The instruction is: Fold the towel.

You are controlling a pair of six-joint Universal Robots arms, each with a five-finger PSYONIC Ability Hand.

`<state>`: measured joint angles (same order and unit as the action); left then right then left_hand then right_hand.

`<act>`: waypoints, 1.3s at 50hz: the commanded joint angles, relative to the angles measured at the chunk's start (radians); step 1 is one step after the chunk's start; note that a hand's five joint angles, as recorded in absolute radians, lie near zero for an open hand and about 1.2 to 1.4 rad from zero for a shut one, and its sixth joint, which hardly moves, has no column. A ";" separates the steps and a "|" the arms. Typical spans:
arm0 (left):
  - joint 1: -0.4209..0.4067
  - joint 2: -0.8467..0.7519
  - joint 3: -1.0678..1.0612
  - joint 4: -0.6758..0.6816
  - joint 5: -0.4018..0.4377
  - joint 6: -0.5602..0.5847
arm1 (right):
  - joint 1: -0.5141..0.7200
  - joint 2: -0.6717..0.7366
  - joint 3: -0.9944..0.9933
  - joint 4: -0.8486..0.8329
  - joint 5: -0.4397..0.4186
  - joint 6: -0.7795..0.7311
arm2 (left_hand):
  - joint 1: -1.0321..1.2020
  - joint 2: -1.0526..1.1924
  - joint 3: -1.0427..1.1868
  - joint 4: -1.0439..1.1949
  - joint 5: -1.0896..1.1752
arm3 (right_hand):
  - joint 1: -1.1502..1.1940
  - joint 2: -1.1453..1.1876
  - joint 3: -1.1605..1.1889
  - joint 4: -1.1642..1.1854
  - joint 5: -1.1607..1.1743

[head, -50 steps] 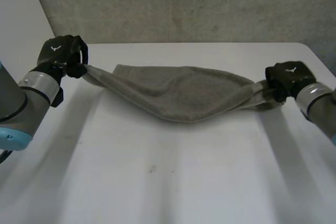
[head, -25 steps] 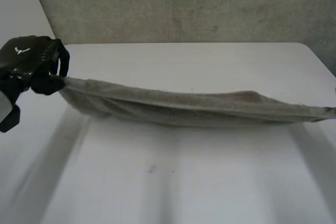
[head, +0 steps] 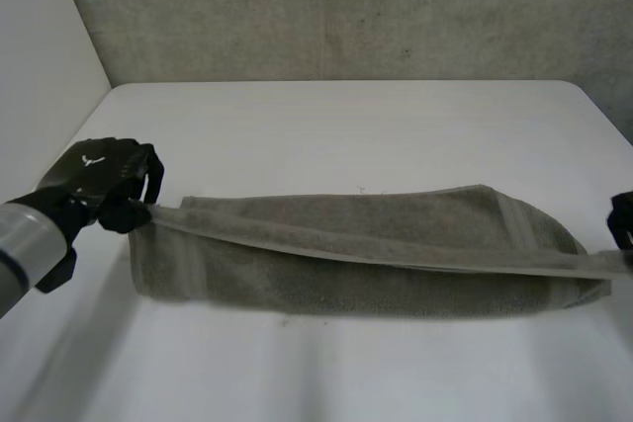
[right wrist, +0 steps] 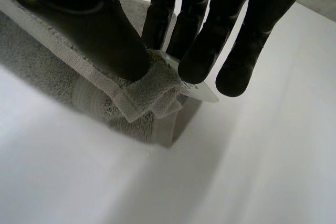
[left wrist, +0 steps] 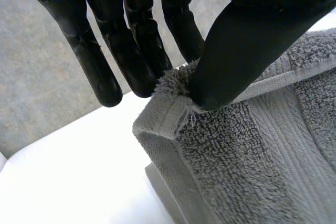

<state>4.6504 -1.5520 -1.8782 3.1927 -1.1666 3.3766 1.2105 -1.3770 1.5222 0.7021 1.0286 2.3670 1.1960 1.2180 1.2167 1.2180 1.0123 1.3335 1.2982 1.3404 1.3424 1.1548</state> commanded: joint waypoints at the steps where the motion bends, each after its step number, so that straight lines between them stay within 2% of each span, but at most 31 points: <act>1: -0.035 -0.234 0.175 0.065 -0.015 -0.003 | 0.159 0.194 -0.215 -0.064 0.079 0.120 | 0.200 0.178 0.180 0.178 0.209 | 0.063 0.098 0.056 0.054 0.067; 3: -0.052 -0.283 0.235 0.069 -0.019 -0.003 | 0.252 0.287 -0.375 -0.081 0.177 0.181 | 0.200 0.178 0.180 0.178 0.209 | 0.063 0.098 0.056 0.054 0.067; 4: -0.070 -0.336 0.311 0.069 -0.028 -0.005 | 0.253 0.288 -0.376 -0.081 0.177 0.181 | 0.200 0.178 0.180 0.178 0.209 | 0.063 0.098 0.056 0.054 0.067; 6: -0.084 -0.381 0.384 0.069 -0.042 -0.006 | 0.323 0.370 -0.547 -0.116 0.260 0.219 | 0.200 0.178 0.180 0.178 0.209 | 0.063 0.098 0.056 0.054 0.067; 7: -0.093 -0.419 0.454 0.070 -0.059 -0.006 | 0.324 0.371 -0.548 -0.116 0.260 0.219 | 0.200 0.178 0.180 0.178 0.209 | 0.063 0.098 0.056 0.054 0.067; 8: -0.099 -0.454 0.528 0.070 -0.076 -0.012 | 0.349 0.412 -0.633 -0.134 0.292 0.230 | 0.200 0.178 0.180 0.178 0.209 | 0.063 0.098 0.056 0.054 0.067; 9: -0.099 -0.454 0.528 0.070 -0.076 -0.013 | 0.350 0.412 -0.634 -0.135 0.292 0.230 | 0.200 0.178 0.180 0.178 0.209 | 0.063 0.098 0.056 0.054 0.067; 11: -0.116 -0.526 0.685 0.073 -0.099 -0.014 | 0.404 0.492 -0.816 -0.165 0.338 0.250 | 0.200 0.178 0.180 0.178 0.209 | 0.063 0.098 0.056 0.054 0.067; 12: -0.116 -0.527 0.686 0.073 -0.099 -0.014 | 0.432 0.518 -0.894 -0.176 0.352 0.261 | 0.200 0.178 0.180 0.178 0.209 | 0.063 0.098 0.056 0.054 0.067; 13: -0.128 -0.557 0.767 0.079 -0.110 -0.014 | 0.432 0.518 -0.895 -0.176 0.352 0.261 | 0.200 0.178 0.180 0.178 0.209 | 0.063 0.098 0.056 0.054 0.067; 14: -0.139 -0.585 0.848 0.090 -0.119 -0.016 | 0.463 0.544 -0.987 -0.197 0.363 0.274 | 0.200 0.178 0.180 0.178 0.209 | 0.063 0.098 0.056 0.054 0.067; 15: -0.139 -0.585 0.849 0.090 -0.119 -0.016 | 0.463 0.544 -0.988 -0.197 0.363 0.274 | 0.200 0.178 0.180 0.178 0.209 | 0.063 0.098 0.056 0.054 0.067; 17: -0.147 -0.620 1.003 0.127 -0.154 -0.025 | 0.509 0.570 -1.156 -0.281 0.373 0.311 | 0.200 0.178 0.180 0.178 0.209 | 0.063 0.098 0.056 0.054 0.067; 18: -0.147 -0.620 1.004 0.127 -0.154 -0.025 | 0.509 0.570 -1.157 -0.282 0.373 0.311 | 0.200 0.178 0.180 0.178 0.209 | 0.063 0.098 0.056 0.054 0.067; 20: -0.148 -0.625 1.070 0.161 -0.176 -0.039 | 0.529 0.561 -1.276 -0.425 0.389 0.368 | 0.200 0.178 0.180 0.178 0.209 | 0.063 0.098 0.056 0.054 0.067; 21: -0.148 -0.625 1.126 0.202 -0.197 -0.061 | 0.529 0.561 -1.277 -0.426 0.389 0.368 | 0.200 0.178 0.180 0.178 0.209 | 0.063 0.098 0.056 0.054 0.067; 22: -0.148 -0.617 1.166 0.252 -0.220 -0.098 | 0.531 0.546 -1.318 -0.500 0.404 0.400 | 0.200 0.178 0.180 0.178 0.209 | 0.063 0.098 0.056 0.054 0.067; 23: -0.148 -0.617 1.166 0.253 -0.220 -0.098 | 0.531 0.546 -1.318 -0.501 0.404 0.400 | 0.200 0.178 0.180 0.178 0.209 | 0.063 0.098 0.056 0.054 0.067; 25: -0.151 -0.574 1.200 0.358 -0.275 -0.210 | 0.531 0.500 -1.355 -0.634 0.435 0.463 | 0.200 0.178 0.180 0.178 0.209 | 0.063 0.098 0.056 0.054 0.067; 28: -0.147 -0.540 1.194 0.398 -0.301 -0.273 | 0.531 0.458 -1.341 -0.700 0.444 0.500 | 0.200 0.178 0.180 0.178 0.209 | 0.063 0.098 0.056 0.054 0.067; 30: -0.141 -0.495 1.156 0.447 -0.334 -0.388 | 0.531 0.446 -1.321 -0.691 0.441 0.505 | 0.200 0.178 0.180 0.178 0.209 | 0.063 0.098 0.056 0.054 0.067; 33: -0.134 -0.478 1.085 0.446 -0.337 -0.449 | 0.532 0.431 -1.254 -0.629 0.433 0.503 | 0.200 0.178 0.180 0.178 0.209 | 0.063 0.098 0.056 0.054 0.067; 36: -0.131 -0.477 1.042 0.441 -0.335 -0.451 | 0.534 0.426 -1.206 -0.587 0.429 0.505 | 0.200 0.178 0.180 0.178 0.209 | 0.063 0.098 0.056 0.054 0.067; 40: -0.122 -0.476 0.868 0.426 -0.320 -0.438 | 0.531 0.420 -0.989 -0.486 0.377 0.495 | 0.200 0.178 0.180 0.178 0.209 | 0.063 0.098 0.056 0.054 0.067; 41: -0.119 -0.477 0.804 0.429 -0.302 -0.433 | 0.531 0.420 -0.988 -0.486 0.377 0.495 | 0.200 0.178 0.180 0.178 0.209 | 0.063 0.098 0.056 0.054 0.067; 43: -0.116 -0.480 0.739 0.429 -0.277 -0.431 | 0.521 0.421 -0.830 -0.484 0.323 0.479 | 0.200 0.178 0.180 0.178 0.209 | 0.063 0.098 0.056 0.054 0.067; 46: -0.113 -0.493 0.610 0.443 -0.222 -0.430 | 0.520 0.424 -0.749 -0.487 0.309 0.468 | 0.200 0.178 0.180 0.178 0.209 | 0.063 0.098 0.056 0.054 0.067; 51: -0.102 -0.545 0.466 0.484 -0.160 -0.390 | 0.518 0.490 -0.487 -0.544 0.301 0.365 | 0.200 0.178 0.180 0.178 0.209 | 0.063 0.098 0.056 0.054 0.067; 59: -0.064 -0.594 0.337 0.486 -0.145 -0.215 | 0.508 0.517 -0.320 -0.606 0.303 0.296 | 0.200 0.178 0.180 0.178 0.209 | 0.063 0.098 0.056 0.054 0.067; 65: -0.009 -0.479 0.236 0.438 -0.139 -0.143 | 0.480 0.434 -0.267 -0.602 0.301 0.298 | 0.200 0.178 0.180 0.178 0.209 | 0.063 0.098 0.056 0.054 0.067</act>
<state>4.5951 -2.1306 -1.5634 3.6742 -1.3082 3.1662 1.7130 -0.8709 1.2104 0.0988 1.3314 2.6614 1.1960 1.2185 1.2176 1.2189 1.0123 1.3372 1.2983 1.3410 1.3426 1.1654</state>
